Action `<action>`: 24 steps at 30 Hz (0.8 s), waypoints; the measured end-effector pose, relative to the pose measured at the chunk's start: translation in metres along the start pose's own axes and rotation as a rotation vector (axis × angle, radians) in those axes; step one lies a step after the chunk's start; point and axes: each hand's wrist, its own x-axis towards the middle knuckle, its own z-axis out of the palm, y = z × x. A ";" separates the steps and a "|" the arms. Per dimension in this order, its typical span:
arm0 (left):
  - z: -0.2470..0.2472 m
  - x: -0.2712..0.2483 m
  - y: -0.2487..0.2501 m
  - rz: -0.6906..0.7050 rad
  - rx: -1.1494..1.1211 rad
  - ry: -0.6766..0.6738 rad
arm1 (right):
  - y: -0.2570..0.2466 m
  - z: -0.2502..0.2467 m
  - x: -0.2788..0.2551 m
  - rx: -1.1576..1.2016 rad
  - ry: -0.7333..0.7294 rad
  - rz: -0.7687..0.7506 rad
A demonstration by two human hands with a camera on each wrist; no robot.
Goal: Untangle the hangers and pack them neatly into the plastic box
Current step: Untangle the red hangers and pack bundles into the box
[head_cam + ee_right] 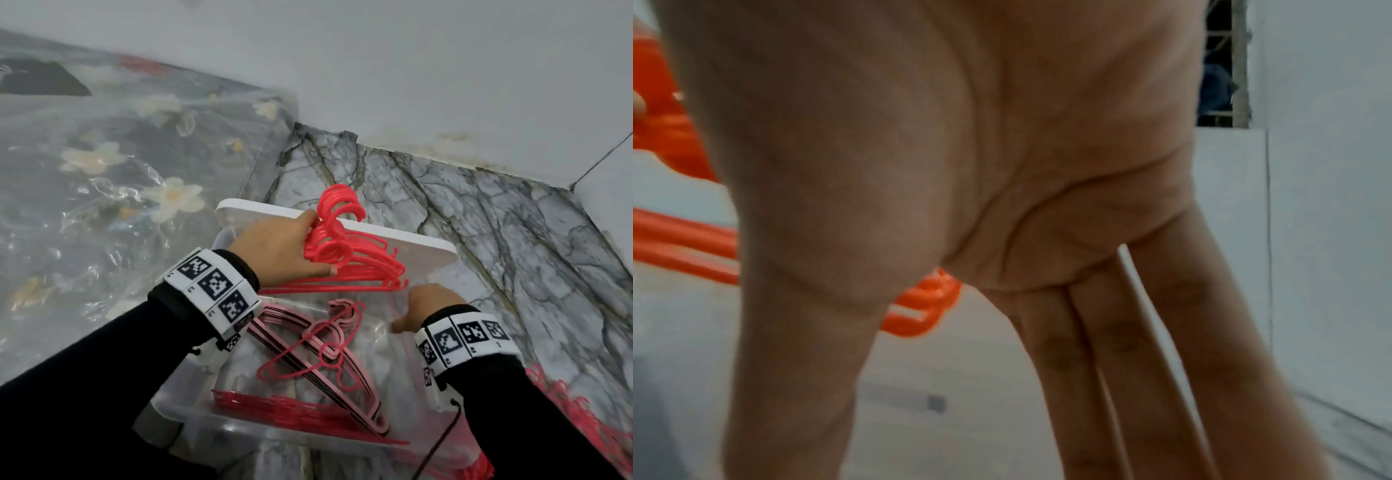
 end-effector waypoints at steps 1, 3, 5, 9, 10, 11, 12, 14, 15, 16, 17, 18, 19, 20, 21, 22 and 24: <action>-0.002 0.000 -0.001 -0.006 -0.011 0.029 | 0.003 -0.001 -0.001 -0.031 -0.022 -0.003; -0.006 0.001 -0.003 -0.012 -0.011 0.089 | -0.003 0.001 -0.003 -0.060 -0.110 -0.123; -0.007 0.002 -0.001 -0.019 -0.033 0.107 | -0.026 0.014 -0.005 -0.030 -0.219 -0.323; -0.004 0.003 0.012 0.009 -0.102 0.107 | -0.093 0.062 -0.005 -0.166 -0.227 -0.724; -0.004 0.004 0.015 0.016 -0.103 0.101 | -0.108 0.073 -0.005 -0.227 -0.192 -0.802; -0.003 0.005 0.017 0.017 -0.098 0.088 | -0.119 0.083 -0.006 -0.291 -0.182 -0.869; -0.003 0.005 0.018 0.015 -0.092 0.073 | -0.129 0.091 -0.007 -0.368 -0.187 -0.894; -0.001 0.007 0.019 0.014 -0.090 0.050 | -0.142 0.106 -0.005 -0.499 -0.152 -0.951; 0.000 0.007 0.019 0.016 -0.095 0.045 | -0.148 0.113 -0.003 -0.538 -0.128 -0.984; 0.000 0.007 0.019 0.021 -0.098 0.046 | -0.151 0.114 -0.001 -0.559 -0.136 -0.977; 0.000 0.007 0.018 0.025 -0.100 0.048 | -0.153 0.114 0.000 -0.523 -0.143 -0.984; 0.000 0.007 0.018 0.028 -0.100 0.052 | -0.154 0.115 0.003 -0.478 -0.156 -0.977; 0.000 0.007 0.018 0.029 -0.102 0.058 | -0.153 0.115 0.007 -0.419 -0.161 -0.979; 0.000 0.006 0.017 0.032 -0.102 0.062 | -0.151 0.115 0.010 -0.383 -0.179 -0.970; 0.000 0.007 0.017 0.034 -0.101 0.063 | -0.149 0.116 0.011 -0.336 -0.196 -0.958; 0.000 0.007 0.016 0.036 -0.099 0.057 | -0.148 0.118 0.013 -0.283 -0.230 -0.929; 0.001 0.006 0.017 0.038 -0.090 0.041 | -0.148 0.122 0.015 -0.200 -0.353 -0.865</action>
